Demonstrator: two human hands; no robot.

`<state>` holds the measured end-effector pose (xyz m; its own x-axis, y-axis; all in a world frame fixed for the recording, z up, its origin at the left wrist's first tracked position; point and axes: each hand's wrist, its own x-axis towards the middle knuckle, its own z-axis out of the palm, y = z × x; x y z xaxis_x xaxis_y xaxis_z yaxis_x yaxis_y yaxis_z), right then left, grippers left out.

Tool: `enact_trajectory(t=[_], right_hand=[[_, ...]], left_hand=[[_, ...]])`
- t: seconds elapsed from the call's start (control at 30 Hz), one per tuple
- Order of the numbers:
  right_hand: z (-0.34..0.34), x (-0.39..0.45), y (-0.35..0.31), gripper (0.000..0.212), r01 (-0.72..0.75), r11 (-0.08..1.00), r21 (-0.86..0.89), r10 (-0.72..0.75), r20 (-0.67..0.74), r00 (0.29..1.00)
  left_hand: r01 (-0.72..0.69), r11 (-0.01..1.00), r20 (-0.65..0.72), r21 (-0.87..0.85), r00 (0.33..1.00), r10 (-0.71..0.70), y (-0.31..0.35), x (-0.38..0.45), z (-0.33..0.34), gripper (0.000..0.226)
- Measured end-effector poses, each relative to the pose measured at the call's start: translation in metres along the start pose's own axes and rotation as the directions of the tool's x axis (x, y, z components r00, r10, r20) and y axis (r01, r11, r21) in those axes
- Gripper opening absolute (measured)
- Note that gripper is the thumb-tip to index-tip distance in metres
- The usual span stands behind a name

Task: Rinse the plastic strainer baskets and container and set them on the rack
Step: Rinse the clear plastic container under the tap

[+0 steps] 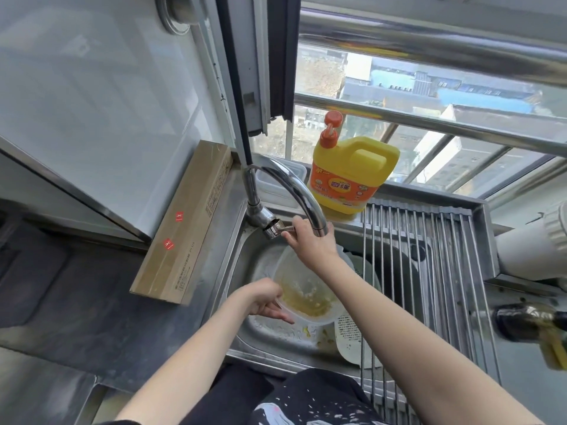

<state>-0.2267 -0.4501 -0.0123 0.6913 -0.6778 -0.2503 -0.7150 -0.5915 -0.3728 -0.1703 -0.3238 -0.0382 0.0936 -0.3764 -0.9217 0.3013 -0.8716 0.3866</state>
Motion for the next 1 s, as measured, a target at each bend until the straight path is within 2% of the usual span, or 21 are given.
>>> enact_trajectory(t=[0.07,0.1,0.13,0.17,0.2,0.23,0.3,0.33,0.37,0.4,0.47,0.5,0.53,0.57,0.63,0.7,0.73,0.8,0.87,0.93,1.0], right_hand=[[-0.001,-0.018,0.015,0.019,0.162,0.983,-0.088,-0.178,-0.223,0.958],[-0.004,-0.032,0.019,0.014,0.243,0.963,-0.114,-0.266,-0.281,0.922],[0.000,-0.041,0.027,0.012,0.358,0.917,-0.177,-0.393,-0.238,0.888],[0.002,-0.049,0.035,0.011,0.434,0.873,-0.222,-0.460,-0.079,0.884],[0.010,-0.054,0.044,0.012,0.457,0.859,-0.230,-0.447,0.098,0.889],[0.013,-0.059,0.050,0.025,0.383,0.895,-0.231,-0.335,0.221,0.916],[0.018,-0.064,0.063,0.062,0.100,0.971,-0.216,-0.058,0.191,0.980],[0.020,-0.065,0.064,0.070,0.020,0.977,-0.213,0.017,0.166,0.986],[0.025,-0.067,0.060,0.071,0.013,0.977,-0.211,0.030,0.195,0.980],[0.029,-0.069,0.054,0.070,0.072,0.976,-0.208,-0.014,0.269,0.963],[0.030,-0.070,0.049,0.060,0.293,0.936,-0.194,-0.174,0.469,0.866],[0.026,-0.070,0.052,0.056,0.403,0.893,-0.200,-0.250,0.522,0.815],[0.023,-0.068,0.058,0.055,0.473,0.851,-0.229,-0.303,0.522,0.797],[0.021,-0.065,0.064,0.056,0.477,0.827,-0.297,-0.304,0.478,0.824],[0.019,-0.064,0.067,0.060,0.324,0.835,-0.445,-0.186,0.326,0.927],[0.023,-0.064,0.059,0.061,0.226,0.874,-0.430,-0.104,0.288,0.952],[0.023,-0.064,0.055,0.060,0.263,0.892,-0.368,-0.124,0.362,0.924],[0.016,-0.067,0.047,0.051,0.409,0.885,-0.223,-0.240,0.533,0.811],[0.006,-0.068,0.047,0.048,0.474,0.869,-0.141,-0.302,0.607,0.735],[-0.004,-0.069,0.053,0.054,0.460,0.868,-0.187,-0.225,0.677,0.700],[-0.016,-0.077,0.061,0.058,0.497,0.795,-0.347,-0.141,0.691,0.709]], left_hand=[[-0.010,1.000,-0.022,-0.003,1.000,0.010,0.001,0.005,-0.001,0.046],[-0.016,1.000,-0.025,-0.005,1.000,0.016,0.001,0.006,-0.001,0.044],[-0.022,1.000,-0.019,0.000,1.000,0.022,0.001,0.008,0.000,0.041],[-0.027,1.000,-0.007,0.008,1.000,0.027,0.001,0.009,0.001,0.038],[-0.033,0.999,0.003,0.017,0.999,0.033,0.001,0.011,0.002,0.037],[-0.042,0.999,0.014,0.012,0.999,0.042,0.002,0.012,0.003,0.037],[-0.056,0.998,0.039,-0.001,0.998,0.056,0.004,0.015,0.008,0.037],[-0.067,0.998,0.048,-0.003,0.997,0.068,0.005,0.015,0.011,0.036],[-0.081,0.997,0.055,-0.008,0.995,0.081,0.004,0.015,0.015,0.035],[-0.094,0.995,0.069,-0.019,0.993,0.095,0.002,0.014,0.018,0.035],[-0.118,0.991,0.092,-0.060,0.988,0.123,-0.004,0.016,0.021,0.034],[-0.123,0.989,0.106,-0.086,0.986,0.132,-0.007,0.015,0.022,0.032],[-0.120,0.986,0.122,-0.118,0.983,0.134,-0.008,0.013,0.024,0.027],[-0.113,0.983,0.137,-0.148,0.981,0.134,-0.007,0.011,0.026,0.022],[-0.110,0.980,0.142,-0.169,0.981,0.134,0.000,0.008,0.029,0.017],[-0.126,0.982,0.120,-0.144,0.982,0.143,0.005,0.009,0.028,0.019],[-0.131,0.983,0.115,-0.130,0.983,0.146,0.006,0.009,0.026,0.021],[-0.131,0.983,0.110,-0.130,0.983,0.145,0.003,0.008,0.022,0.020],[-0.122,0.983,0.099,-0.138,0.986,0.136,0.000,0.007,0.026,0.019],[-0.107,0.980,0.065,-0.168,0.991,0.119,-0.003,0.011,0.031,0.023],[-0.091,0.971,0.022,-0.221,0.995,0.098,-0.008,0.018,0.031,0.028]])
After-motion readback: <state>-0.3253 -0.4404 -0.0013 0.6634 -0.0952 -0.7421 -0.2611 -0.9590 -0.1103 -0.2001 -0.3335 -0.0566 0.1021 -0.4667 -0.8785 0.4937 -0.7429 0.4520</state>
